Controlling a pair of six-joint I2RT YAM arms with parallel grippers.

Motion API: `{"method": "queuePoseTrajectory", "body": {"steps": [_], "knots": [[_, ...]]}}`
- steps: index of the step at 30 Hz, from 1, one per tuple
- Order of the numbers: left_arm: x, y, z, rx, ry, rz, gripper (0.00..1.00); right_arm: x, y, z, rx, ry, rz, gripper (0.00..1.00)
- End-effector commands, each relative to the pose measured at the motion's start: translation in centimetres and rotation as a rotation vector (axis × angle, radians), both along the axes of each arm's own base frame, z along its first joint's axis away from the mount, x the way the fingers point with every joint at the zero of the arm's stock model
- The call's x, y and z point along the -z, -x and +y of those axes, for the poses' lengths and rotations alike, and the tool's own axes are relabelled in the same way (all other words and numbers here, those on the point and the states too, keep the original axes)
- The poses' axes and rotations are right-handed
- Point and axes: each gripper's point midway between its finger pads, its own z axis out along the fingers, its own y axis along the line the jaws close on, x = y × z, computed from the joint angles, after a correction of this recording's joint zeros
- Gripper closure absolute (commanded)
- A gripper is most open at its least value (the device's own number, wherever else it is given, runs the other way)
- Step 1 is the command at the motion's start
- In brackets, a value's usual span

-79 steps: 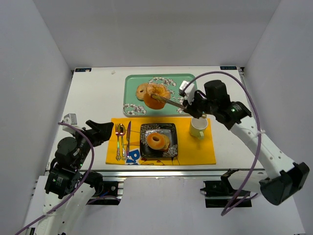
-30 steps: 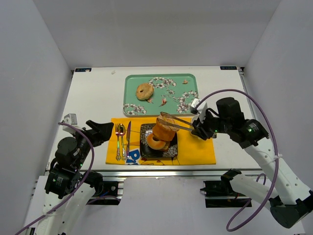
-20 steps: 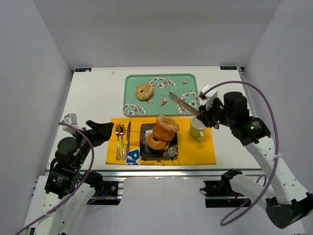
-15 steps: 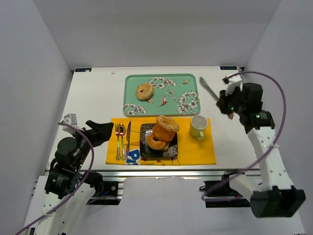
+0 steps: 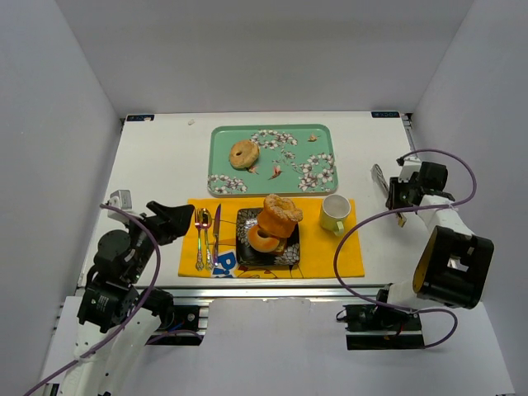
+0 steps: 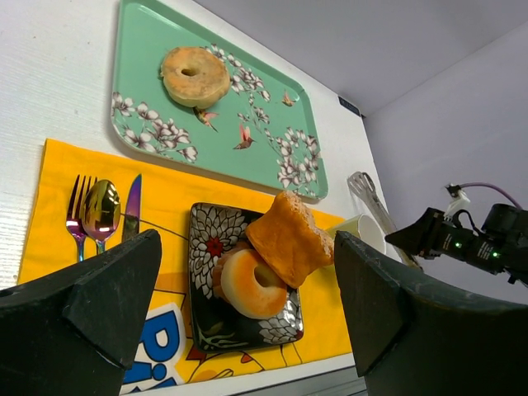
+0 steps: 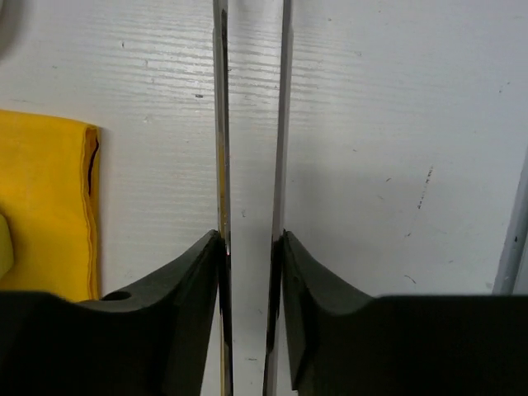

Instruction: Place the bread

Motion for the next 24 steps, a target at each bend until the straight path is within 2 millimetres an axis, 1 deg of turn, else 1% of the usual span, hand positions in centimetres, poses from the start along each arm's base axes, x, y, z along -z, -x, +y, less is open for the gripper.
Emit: {"method": "queuePoseTrajectory", "body": {"steps": [1, 2, 3, 4, 5, 6, 9, 10, 11, 13, 14, 15, 16, 17, 18, 19, 20, 21, 22, 23, 24], "knots": [[0.0, -0.5, -0.4, 0.011, 0.007, -0.003, 0.06, 0.7, -0.9, -0.3, -0.016, 0.012, -0.043, 0.59], [0.1, -0.5, -0.4, 0.010, 0.008, -0.001, 0.06, 1.3, -0.6, -0.3, -0.014, 0.009, -0.025, 0.53], [0.1, -0.6, -0.4, 0.010, 0.009, -0.004, 0.06, 2.1, -0.2, -0.2, -0.009, 0.001, -0.002, 0.42], [0.1, -0.7, -0.4, 0.009, 0.011, -0.002, 0.06, 3.0, 0.4, -0.1, -0.009, -0.006, 0.020, 0.37], [0.2, -0.7, -0.5, 0.011, 0.011, 0.000, 0.06, 3.4, 0.6, 0.0, -0.011, -0.013, 0.033, 0.32], [0.2, -0.8, -0.6, 0.014, 0.011, 0.000, 0.06, 3.9, 0.9, 0.0, -0.012, -0.019, 0.050, 0.22], [0.2, -1.1, -0.7, 0.021, 0.002, 0.007, 0.06, 4.5, 1.4, 0.3, -0.016, -0.037, 0.079, 0.15], [0.4, -1.3, -0.8, 0.022, -0.007, 0.016, 0.06, 4.4, 1.4, 0.2, -0.015, -0.040, 0.078, 0.14], [0.3, -1.3, -0.8, 0.024, -0.010, 0.015, 0.06, 3.8, 1.1, 0.1, -0.013, -0.046, 0.065, 0.13], [-0.1, -1.3, -0.7, 0.022, -0.020, 0.011, 0.06, 2.1, 0.9, -0.3, -0.014, -0.056, 0.031, 0.11], [-0.1, -1.3, -0.7, 0.021, -0.023, 0.014, 0.06, 0.6, 0.2, -0.5, -0.018, -0.052, -0.004, 0.11], [-0.2, -1.2, -0.6, 0.017, -0.024, 0.011, 0.06, -1.0, 0.3, -0.5, -0.020, -0.045, -0.020, 0.11], [-0.3, -1.2, -0.5, 0.013, -0.025, 0.011, 0.06, -2.1, 0.2, -0.3, -0.046, -0.041, -0.036, 0.11], [-0.3, -1.1, -0.5, 0.012, -0.025, 0.012, 0.05, -5.2, -0.8, -0.5, -0.061, -0.022, -0.105, 0.11], [-0.4, -1.1, -0.4, 0.010, -0.022, 0.012, 0.05, -6.1, -0.4, -0.2, -0.065, -0.025, -0.095, 0.11], [-0.3, -1.0, -0.4, 0.010, -0.021, 0.013, 0.05, -7.6, -0.7, -0.1, -0.075, -0.026, -0.123, 0.11], [-0.2, -1.0, -0.4, 0.010, -0.020, 0.015, 0.05, -9.3, -1.0, 0.1, -0.073, -0.024, -0.153, 0.11], [-0.2, -1.0, -0.4, 0.009, -0.019, 0.016, 0.05, -12.0, -1.9, 0.0, -0.077, -0.013, -0.205, 0.11], [-0.2, -1.0, -0.6, 0.017, -0.016, 0.016, 0.05, -13.0, -1.8, 0.3, -0.081, -0.022, -0.214, 0.11], [-0.3, -1.0, -0.6, 0.018, -0.016, 0.012, 0.05, -14.5, -2.1, 1.0, -0.078, -0.040, -0.247, 0.11], [-0.2, -1.1, -0.7, 0.022, -0.019, 0.017, 0.05, -16.6, -2.6, 1.3, -0.080, -0.038, -0.293, 0.10]]}}
